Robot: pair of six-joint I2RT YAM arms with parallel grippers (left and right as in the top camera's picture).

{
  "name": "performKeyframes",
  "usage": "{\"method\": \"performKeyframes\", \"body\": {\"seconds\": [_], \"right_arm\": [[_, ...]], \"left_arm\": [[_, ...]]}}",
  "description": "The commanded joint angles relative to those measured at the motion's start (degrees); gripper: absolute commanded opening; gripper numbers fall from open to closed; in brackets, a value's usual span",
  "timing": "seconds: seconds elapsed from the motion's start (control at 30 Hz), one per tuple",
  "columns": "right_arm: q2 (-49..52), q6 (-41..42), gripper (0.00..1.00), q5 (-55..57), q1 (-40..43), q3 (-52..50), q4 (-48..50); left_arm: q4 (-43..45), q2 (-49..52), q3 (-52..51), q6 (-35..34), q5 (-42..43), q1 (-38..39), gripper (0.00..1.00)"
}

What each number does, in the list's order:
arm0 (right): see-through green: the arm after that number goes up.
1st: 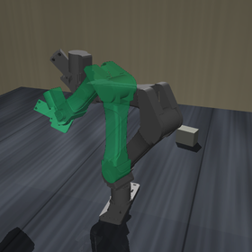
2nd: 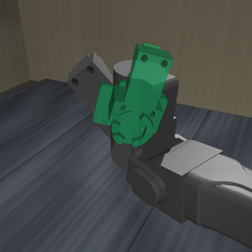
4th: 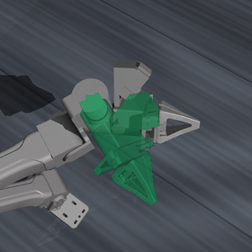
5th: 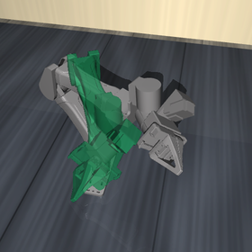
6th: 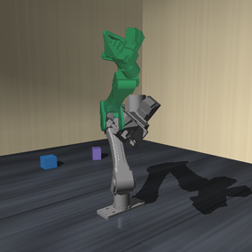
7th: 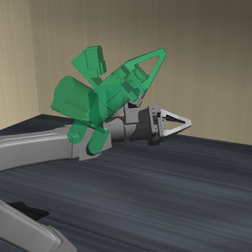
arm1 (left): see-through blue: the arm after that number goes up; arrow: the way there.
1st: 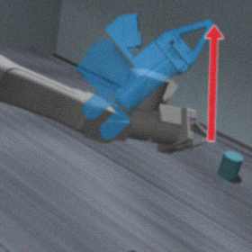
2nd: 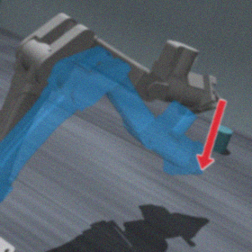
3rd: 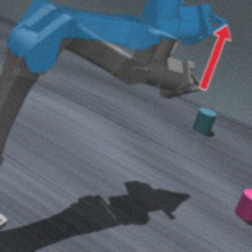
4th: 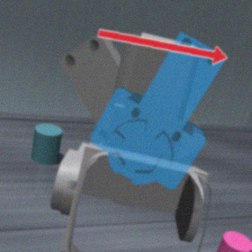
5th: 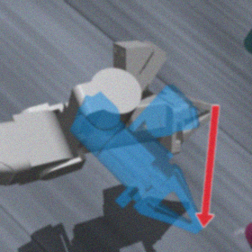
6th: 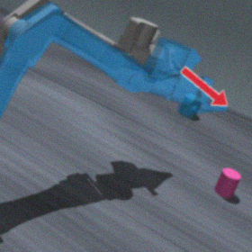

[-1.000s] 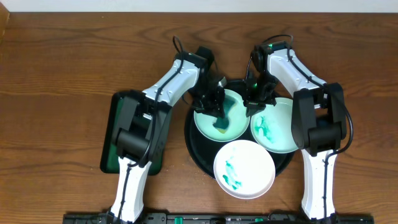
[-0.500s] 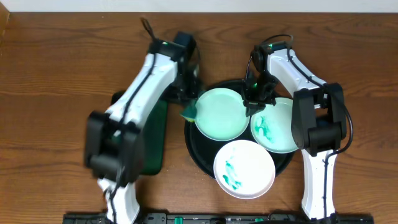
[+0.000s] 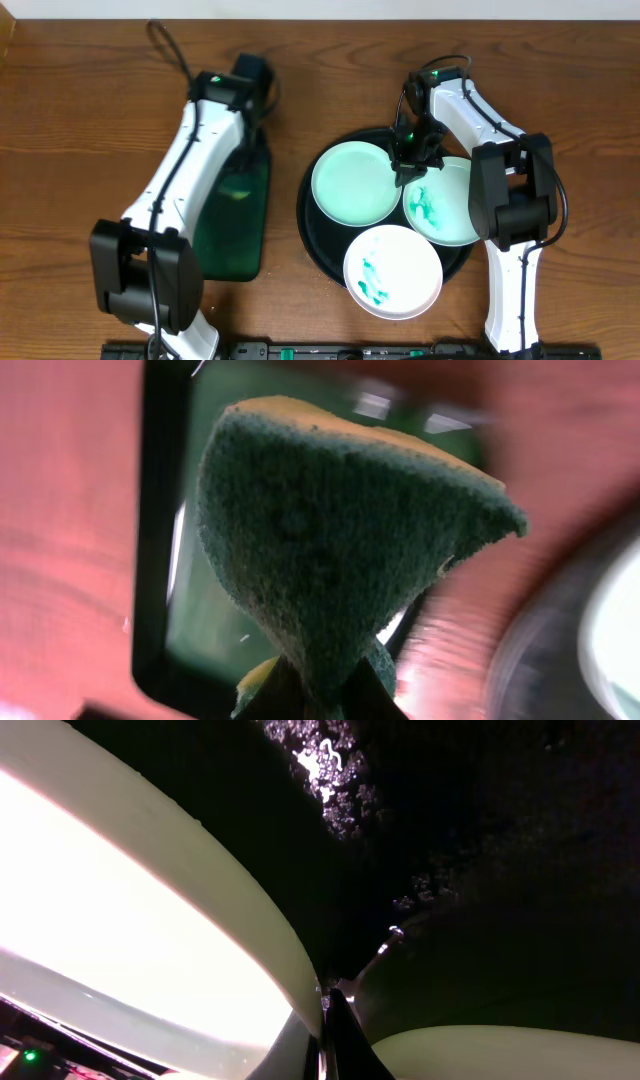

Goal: Clean dirty plates on tray and stack at the side
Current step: 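Move the sponge with the left gripper back into the water tray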

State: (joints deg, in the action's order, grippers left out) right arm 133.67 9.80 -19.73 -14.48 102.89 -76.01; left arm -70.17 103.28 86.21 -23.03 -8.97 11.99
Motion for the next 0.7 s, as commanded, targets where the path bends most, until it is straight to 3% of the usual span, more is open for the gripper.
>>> {"method": "performKeyframes", "body": {"seconds": [0.0,0.27,0.3,0.37,0.43,0.53,0.67], "right_arm": [[1.0,-0.7,0.01,0.8,0.6,-0.3,0.8],[1.0,-1.2,0.01,0.7,0.6,-0.3,0.5],[1.0,-1.3,0.01,0.7,0.6,-0.3,0.5],[1.0,-1.4,0.01,0.8,0.6,-0.3,0.5],[1.0,-1.9,0.01,0.5,0.6,-0.3,0.6],[1.0,-2.3,0.01,0.1,0.5,-0.3,1.2],[0.9,-3.1,0.02,-0.7,0.3,-0.2,3.0]], "left_arm": [[1.9,-0.3,-6.1,-3.1,0.2,-4.4,0.07],[11.1,-0.3,-15.5,0.4,10.6,-11.2,0.09],[11.2,-0.3,-15.5,0.7,10.9,-11.4,0.17],[11.4,-0.3,-15.5,0.9,11.0,-11.5,0.53],[11.5,-0.4,-15.5,1.0,11.2,-11.5,0.66],[11.8,-0.4,-15.5,1.2,11.4,-11.5,0.78],[11.8,-1.4,-15.1,1.4,11.5,-11.5,0.79]]}}
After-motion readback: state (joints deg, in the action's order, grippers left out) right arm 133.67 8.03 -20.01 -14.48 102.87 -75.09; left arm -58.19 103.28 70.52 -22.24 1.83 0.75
